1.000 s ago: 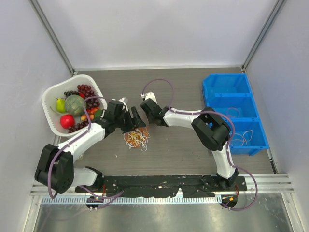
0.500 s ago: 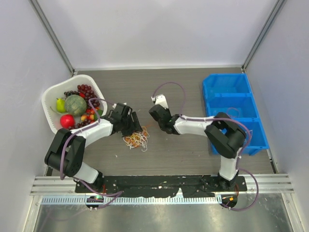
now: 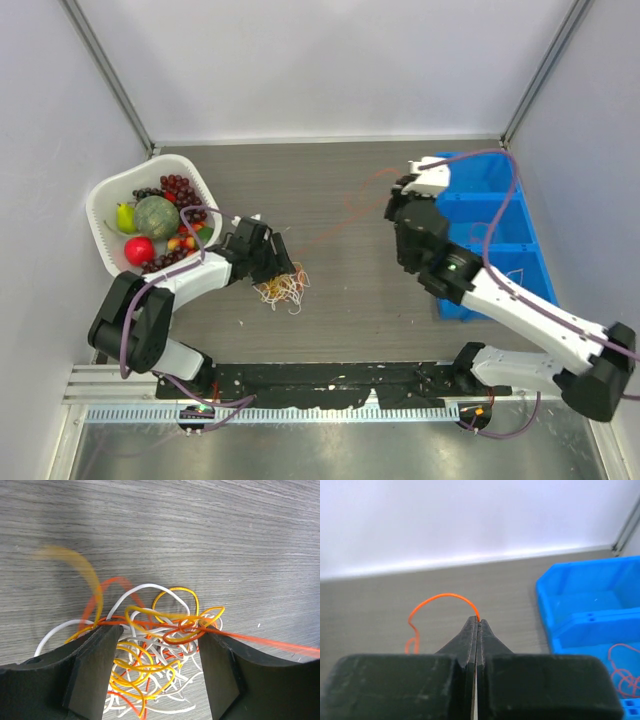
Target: Untangle the cables
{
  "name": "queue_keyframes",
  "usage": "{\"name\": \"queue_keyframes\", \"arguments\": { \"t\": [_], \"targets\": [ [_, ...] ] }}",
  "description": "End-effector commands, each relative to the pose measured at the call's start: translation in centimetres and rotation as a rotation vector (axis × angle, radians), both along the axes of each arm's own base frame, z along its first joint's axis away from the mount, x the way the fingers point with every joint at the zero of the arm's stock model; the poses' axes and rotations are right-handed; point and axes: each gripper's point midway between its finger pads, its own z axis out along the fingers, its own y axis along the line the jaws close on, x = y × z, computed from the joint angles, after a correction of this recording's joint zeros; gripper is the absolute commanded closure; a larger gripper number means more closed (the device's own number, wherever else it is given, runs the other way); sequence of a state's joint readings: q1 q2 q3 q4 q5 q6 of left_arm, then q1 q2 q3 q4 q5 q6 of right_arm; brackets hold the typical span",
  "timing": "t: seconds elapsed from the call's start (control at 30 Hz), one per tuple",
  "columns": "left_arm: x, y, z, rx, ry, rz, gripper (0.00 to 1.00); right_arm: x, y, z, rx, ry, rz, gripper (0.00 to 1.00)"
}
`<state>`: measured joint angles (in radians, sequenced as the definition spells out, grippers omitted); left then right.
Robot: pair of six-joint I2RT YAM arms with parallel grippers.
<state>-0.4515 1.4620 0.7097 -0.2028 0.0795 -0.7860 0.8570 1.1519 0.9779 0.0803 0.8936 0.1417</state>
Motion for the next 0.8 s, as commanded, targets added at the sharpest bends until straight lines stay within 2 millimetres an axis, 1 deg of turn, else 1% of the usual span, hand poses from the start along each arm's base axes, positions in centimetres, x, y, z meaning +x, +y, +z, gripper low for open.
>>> {"name": "queue_keyframes", "arguments": {
  "t": [0.0, 0.03, 0.13, 0.17, 0.3, 0.37, 0.47, 0.53, 0.6, 0.63, 0.7, 0.77],
  "targets": [
    [-2.8, 4.0, -3.1, 0.164, 0.099, 0.051, 0.30, -2.4, -5.2, 6.9, 0.116, -0.142, -0.099, 0.99],
    [-2.8, 4.0, -3.1, 0.164, 0.097, 0.053, 0.30, -3.1, -6.0, 7.9, 0.143, -0.162, -0.098, 0.99],
    [-2.7, 4.1, -2.9, 0.168, 0.092, 0.054, 0.30, -4.5, -7.1, 10.6, 0.205, -0.215, -0.070, 0.99],
    [-2.8, 4.1, -2.9, 0.170, 0.092, 0.051, 0.29, -5.3, -7.9, 11.6, 0.236, -0.242, -0.069, 0.99],
    [-2.9, 4.3, -2.8, 0.172, 0.088, 0.050, 0.29, -7.0, -9.1, 14.4, 0.286, -0.299, -0.031, 0.99],
    [-2.8, 4.1, -2.5, 0.161, 0.083, 0.046, 0.28, -7.5, -9.5, 15.3, 0.303, -0.319, -0.015, 0.99],
    [-2.5, 4.0, -1.8, 0.149, 0.053, 0.046, 0.27, -7.5, -8.8, 15.1, 0.295, -0.313, 0.023, 0.99],
    [-2.4, 4.2, -1.5, 0.165, 0.045, 0.046, 0.26, -7.7, -9.1, 15.4, 0.272, -0.313, 0.018, 0.99],
    [-2.5, 4.6, -1.5, 0.186, 0.052, 0.045, 0.26, -8.6, -11.0, 16.6, 0.275, -0.340, -0.034, 0.99],
    [-2.5, 4.7, -1.5, 0.188, 0.048, 0.046, 0.26, -8.8, -11.6, 17.0, 0.283, -0.351, -0.049, 0.99],
    [-2.6, 4.8, -1.7, 0.187, 0.047, 0.049, 0.25, -10.0, -12.6, 18.5, 0.326, -0.406, -0.031, 0.99],
    [-2.7, 5.0, -2.0, 0.187, 0.059, 0.053, 0.25, -10.8, -14.1, 19.4, 0.310, -0.425, -0.061, 0.99]
  ]
}}
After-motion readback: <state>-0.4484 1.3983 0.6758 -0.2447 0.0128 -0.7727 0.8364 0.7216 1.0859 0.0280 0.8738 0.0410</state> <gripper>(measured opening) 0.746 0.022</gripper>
